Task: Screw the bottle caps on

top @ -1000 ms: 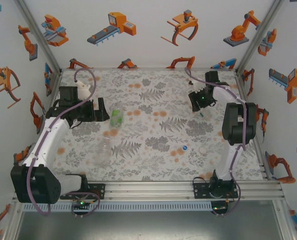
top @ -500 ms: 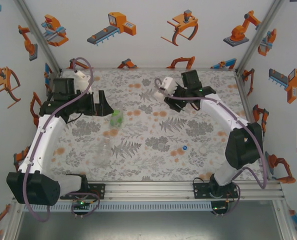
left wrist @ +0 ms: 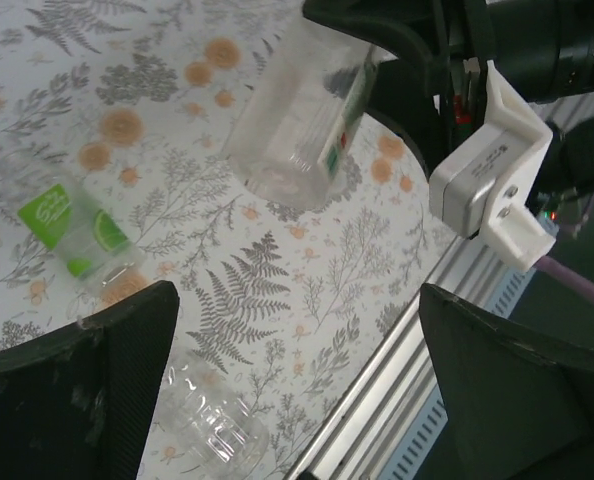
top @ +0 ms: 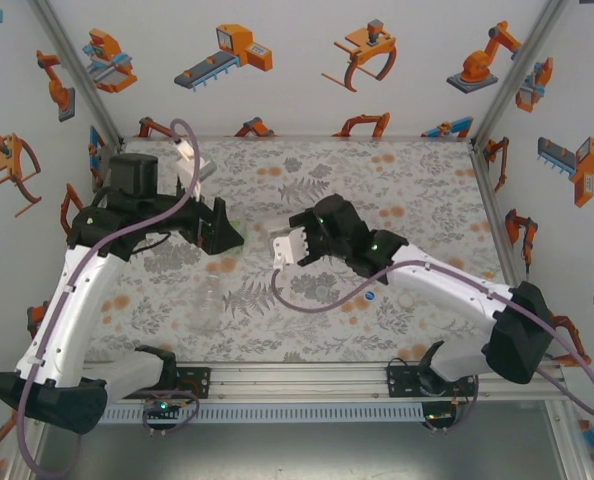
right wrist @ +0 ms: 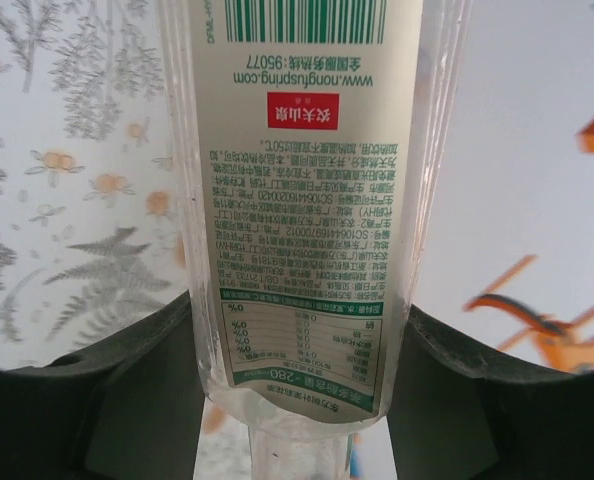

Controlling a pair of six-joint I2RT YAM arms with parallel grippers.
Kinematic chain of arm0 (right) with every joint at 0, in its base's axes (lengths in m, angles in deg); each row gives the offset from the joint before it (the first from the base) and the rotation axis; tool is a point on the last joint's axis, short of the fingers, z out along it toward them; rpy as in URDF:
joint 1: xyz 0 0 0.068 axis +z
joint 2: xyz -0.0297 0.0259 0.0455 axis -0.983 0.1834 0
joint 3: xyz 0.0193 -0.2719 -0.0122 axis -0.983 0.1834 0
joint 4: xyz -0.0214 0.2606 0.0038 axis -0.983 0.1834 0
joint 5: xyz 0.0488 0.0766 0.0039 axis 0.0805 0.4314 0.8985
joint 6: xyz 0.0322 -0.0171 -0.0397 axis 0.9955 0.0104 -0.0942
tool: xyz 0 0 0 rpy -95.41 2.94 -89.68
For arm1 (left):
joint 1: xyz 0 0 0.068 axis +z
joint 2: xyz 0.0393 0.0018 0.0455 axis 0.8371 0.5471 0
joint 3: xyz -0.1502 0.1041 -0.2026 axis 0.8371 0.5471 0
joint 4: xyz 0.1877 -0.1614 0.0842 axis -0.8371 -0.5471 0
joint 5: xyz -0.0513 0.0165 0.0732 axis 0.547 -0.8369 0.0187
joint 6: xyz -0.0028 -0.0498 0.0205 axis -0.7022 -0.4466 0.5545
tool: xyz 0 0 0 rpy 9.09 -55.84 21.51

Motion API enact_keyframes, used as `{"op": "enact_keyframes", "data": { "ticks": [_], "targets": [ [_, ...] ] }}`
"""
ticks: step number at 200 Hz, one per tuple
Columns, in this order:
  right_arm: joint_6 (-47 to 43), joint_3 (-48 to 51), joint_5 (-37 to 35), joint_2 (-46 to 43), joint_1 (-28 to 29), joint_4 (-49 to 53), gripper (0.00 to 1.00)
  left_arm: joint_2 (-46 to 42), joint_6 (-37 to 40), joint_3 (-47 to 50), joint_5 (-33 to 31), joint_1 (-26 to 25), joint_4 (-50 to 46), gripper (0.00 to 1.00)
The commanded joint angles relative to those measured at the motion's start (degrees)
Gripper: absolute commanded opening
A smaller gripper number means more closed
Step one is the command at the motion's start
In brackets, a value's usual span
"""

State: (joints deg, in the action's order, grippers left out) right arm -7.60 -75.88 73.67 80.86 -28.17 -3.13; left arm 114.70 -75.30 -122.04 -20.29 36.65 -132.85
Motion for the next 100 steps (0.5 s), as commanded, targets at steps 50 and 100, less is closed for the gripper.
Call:
{"op": "enact_keyframes", "data": {
  "ticks": [50,100],
  "targets": [
    [-19.25,9.06,-18.62,-5.52,11.39,-19.20,0.12,2.23,8.59,0.08,0.99,-8.68,-3.76,0.97],
    [-21.80,10.04,-20.05,-5.81,15.17,-22.30,0.11,5.25,10.59,-0.14,-0.06,-13.63,-3.98,0.98]
  ]
}}
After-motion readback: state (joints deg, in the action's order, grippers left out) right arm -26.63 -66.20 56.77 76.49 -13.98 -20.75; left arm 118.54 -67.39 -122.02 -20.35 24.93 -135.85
